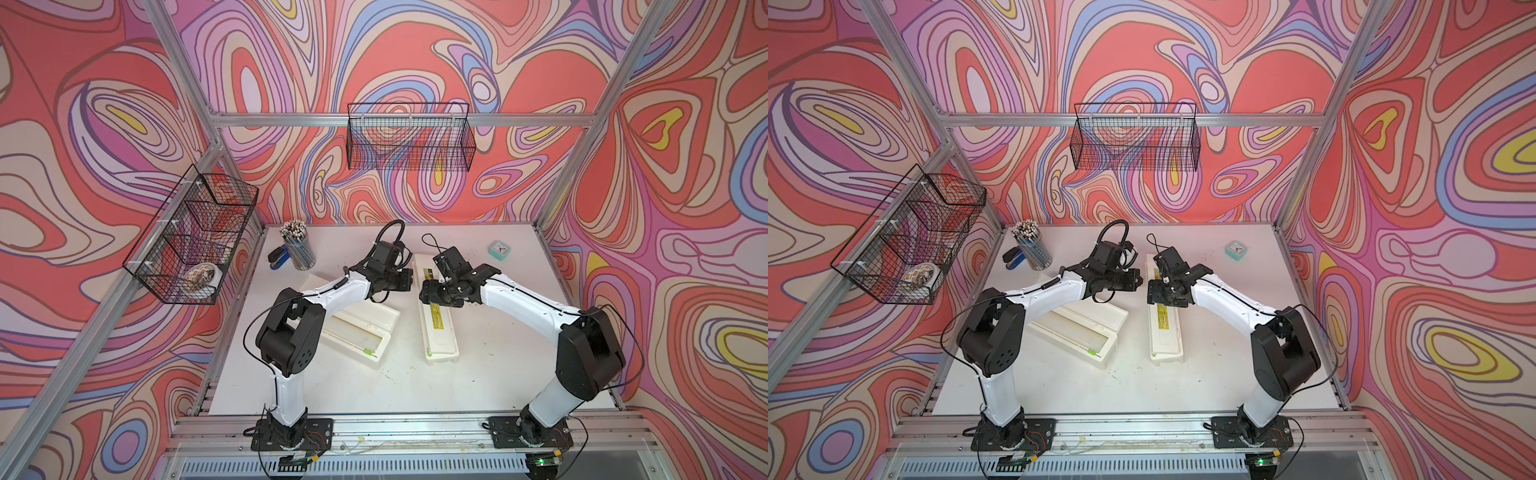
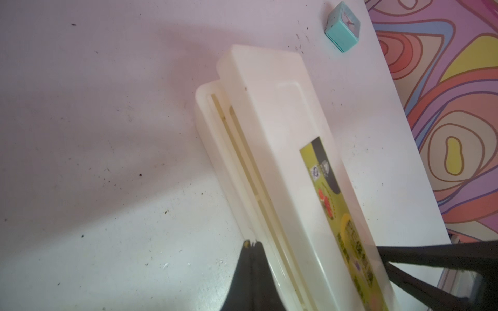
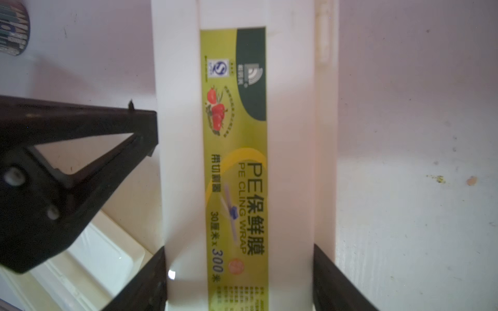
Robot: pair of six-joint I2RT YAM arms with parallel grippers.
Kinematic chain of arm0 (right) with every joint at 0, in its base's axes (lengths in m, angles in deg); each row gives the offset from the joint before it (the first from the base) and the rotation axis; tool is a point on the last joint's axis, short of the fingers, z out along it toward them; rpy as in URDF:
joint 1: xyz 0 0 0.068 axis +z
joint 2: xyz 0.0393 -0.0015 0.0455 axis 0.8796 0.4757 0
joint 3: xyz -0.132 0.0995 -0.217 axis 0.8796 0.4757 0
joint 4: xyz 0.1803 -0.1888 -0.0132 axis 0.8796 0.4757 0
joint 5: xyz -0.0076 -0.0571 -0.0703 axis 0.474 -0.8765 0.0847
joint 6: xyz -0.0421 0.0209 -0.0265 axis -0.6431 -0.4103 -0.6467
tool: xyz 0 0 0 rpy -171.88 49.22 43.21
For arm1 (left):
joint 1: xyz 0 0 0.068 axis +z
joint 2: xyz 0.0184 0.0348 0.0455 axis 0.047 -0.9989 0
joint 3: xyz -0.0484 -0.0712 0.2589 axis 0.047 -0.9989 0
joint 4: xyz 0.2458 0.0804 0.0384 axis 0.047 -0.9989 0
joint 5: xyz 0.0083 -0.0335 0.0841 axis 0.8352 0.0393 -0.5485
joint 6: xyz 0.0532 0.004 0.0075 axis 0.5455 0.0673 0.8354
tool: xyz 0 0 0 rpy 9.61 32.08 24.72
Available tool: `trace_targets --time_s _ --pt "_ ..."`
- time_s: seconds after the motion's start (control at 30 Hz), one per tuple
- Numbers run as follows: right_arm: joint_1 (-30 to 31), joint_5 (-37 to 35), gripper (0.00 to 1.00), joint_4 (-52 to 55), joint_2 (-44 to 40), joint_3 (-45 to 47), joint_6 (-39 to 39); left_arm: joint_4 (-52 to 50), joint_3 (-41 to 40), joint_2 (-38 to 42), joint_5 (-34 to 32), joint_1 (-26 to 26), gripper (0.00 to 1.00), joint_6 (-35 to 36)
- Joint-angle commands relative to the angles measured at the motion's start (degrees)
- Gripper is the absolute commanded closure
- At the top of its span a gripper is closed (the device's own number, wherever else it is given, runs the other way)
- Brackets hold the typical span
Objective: Put plastic wrap rolls into dispensers
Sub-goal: Open the lid of the plastic wrap cutting box.
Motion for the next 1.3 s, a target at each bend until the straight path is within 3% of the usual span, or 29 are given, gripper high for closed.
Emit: trace_targets --time_s 0.0,0.33,0.4,0.57,0.77,1.0,1.17,1.27 --pt "-0.90 2.20 0.44 -3.55 -2.51 0.49 -1.60 0.94 1.67 -1.56 1.23 -1.24 1.00 -1.10" --pt "-4.32 7.80 0.37 -8.59 -5.09 4.81 -3.22 -1.36 9.54 -8.61 3.34 -6.14 1.00 -1.03" --pt "-4.70 9.48 0.31 -8.71 -5.11 4.98 -4.58 -0.49 9.96 -9.13 4.12 -6.39 1.00 -1.75" --pt "-5.52 12.31 0.02 -7.81 -5.56 4.79 -8.77 1.15 12.52 -9.13 5.15 -8.39 1.00 -1.29" --pt "-11.34 12.50 0.02 -4.77 -11.00 4.74 -11.11 0.03 16.38 -10.22 5.69 -10.42 1.00 -0.94" --pt "-17.95 6.24 0.02 0.49 -18.99 6.90 -15.65 -2.99 22.19 -14.18 5.09 -12.56 0.99 -0.44" --pt "-18.52 5.85 0.01 -0.70 -18.97 9.70 -17.45 -2.40 19.61 -10.46 0.49 -12.49 0.99 2.65" --pt "-18.77 4.44 0.02 -1.97 -19.21 10.52 -17.61 -0.25 14.54 -4.37 -2.72 -11.73 0.92 4.98"
